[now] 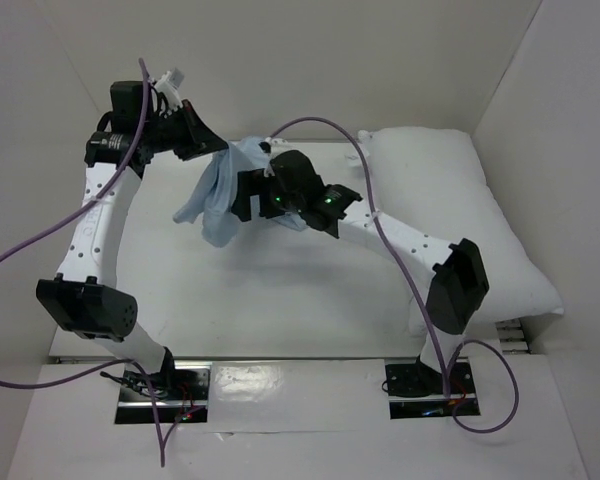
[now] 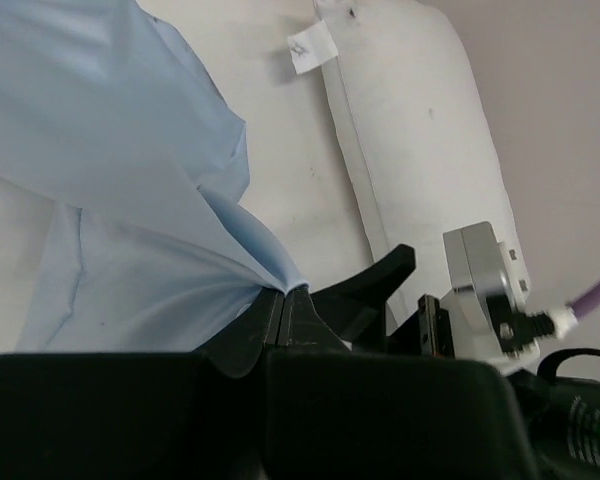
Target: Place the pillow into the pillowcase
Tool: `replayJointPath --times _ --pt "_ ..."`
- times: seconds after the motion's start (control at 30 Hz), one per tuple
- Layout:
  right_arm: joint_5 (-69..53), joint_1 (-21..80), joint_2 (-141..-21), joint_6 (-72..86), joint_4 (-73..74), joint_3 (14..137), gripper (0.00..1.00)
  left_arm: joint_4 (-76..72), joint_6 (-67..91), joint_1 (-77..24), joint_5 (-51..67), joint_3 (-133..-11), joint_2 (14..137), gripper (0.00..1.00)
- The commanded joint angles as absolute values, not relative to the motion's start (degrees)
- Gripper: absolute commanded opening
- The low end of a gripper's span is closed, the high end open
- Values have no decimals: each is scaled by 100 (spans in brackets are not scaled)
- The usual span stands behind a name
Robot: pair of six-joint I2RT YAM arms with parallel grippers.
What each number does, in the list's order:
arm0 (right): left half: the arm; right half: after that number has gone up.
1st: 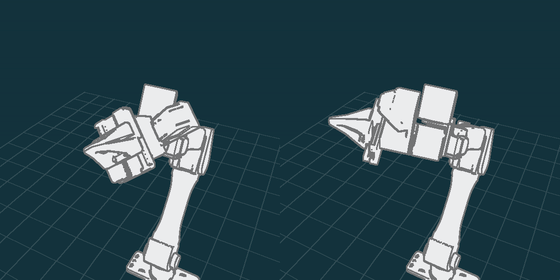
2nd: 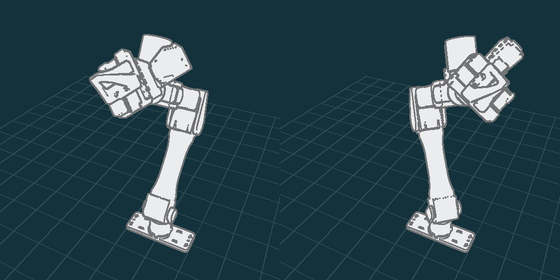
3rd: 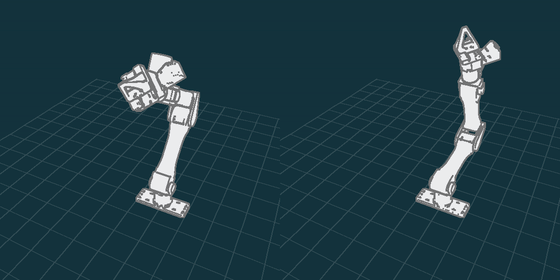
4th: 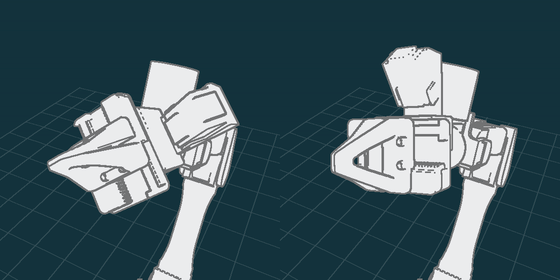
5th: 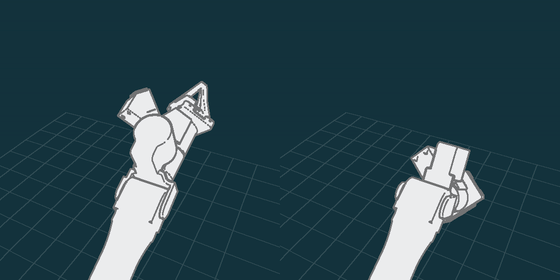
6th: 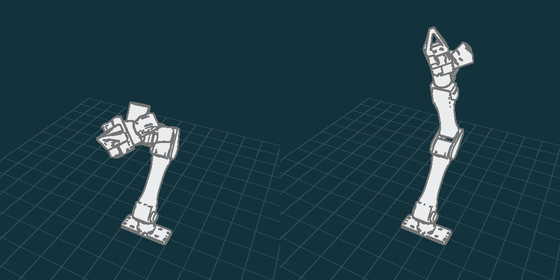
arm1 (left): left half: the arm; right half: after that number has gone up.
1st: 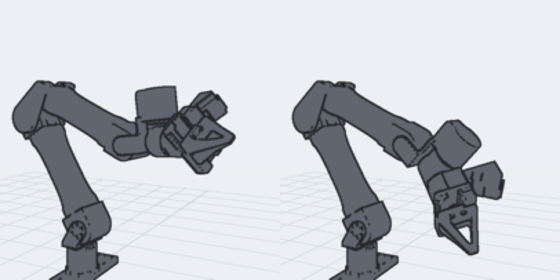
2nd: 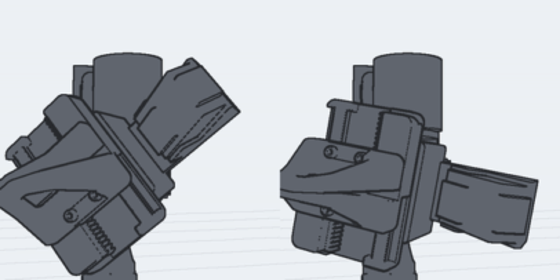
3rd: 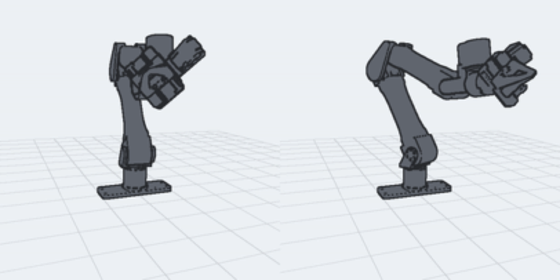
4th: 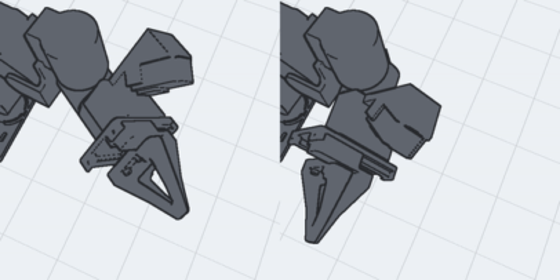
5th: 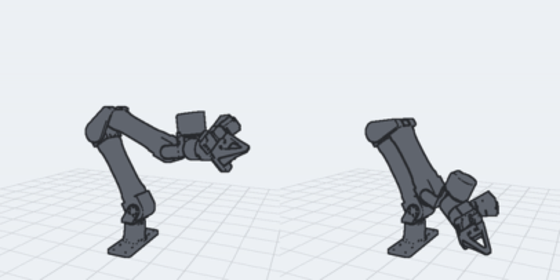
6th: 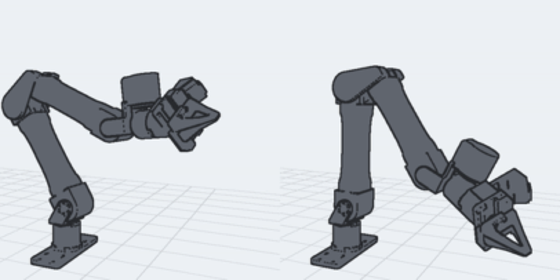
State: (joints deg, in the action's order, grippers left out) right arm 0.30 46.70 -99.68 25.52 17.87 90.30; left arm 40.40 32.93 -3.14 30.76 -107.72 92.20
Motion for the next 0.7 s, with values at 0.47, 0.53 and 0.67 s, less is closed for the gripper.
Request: replayJointPath --times 0.47,0.53,0.67 --pt "1133 4966 -10004 2364 1205 9336 0 4588 2856 -563 2487 -11082 8912 0" --pt "1441 4826 -9389 2155 1343 9001 0 4588 2804 -414 2574 -11179 8912 0" --pt "1687 4649 -8422 1618 1520 8535 0 4588 2804 -360 2777 -11268 8859 0"
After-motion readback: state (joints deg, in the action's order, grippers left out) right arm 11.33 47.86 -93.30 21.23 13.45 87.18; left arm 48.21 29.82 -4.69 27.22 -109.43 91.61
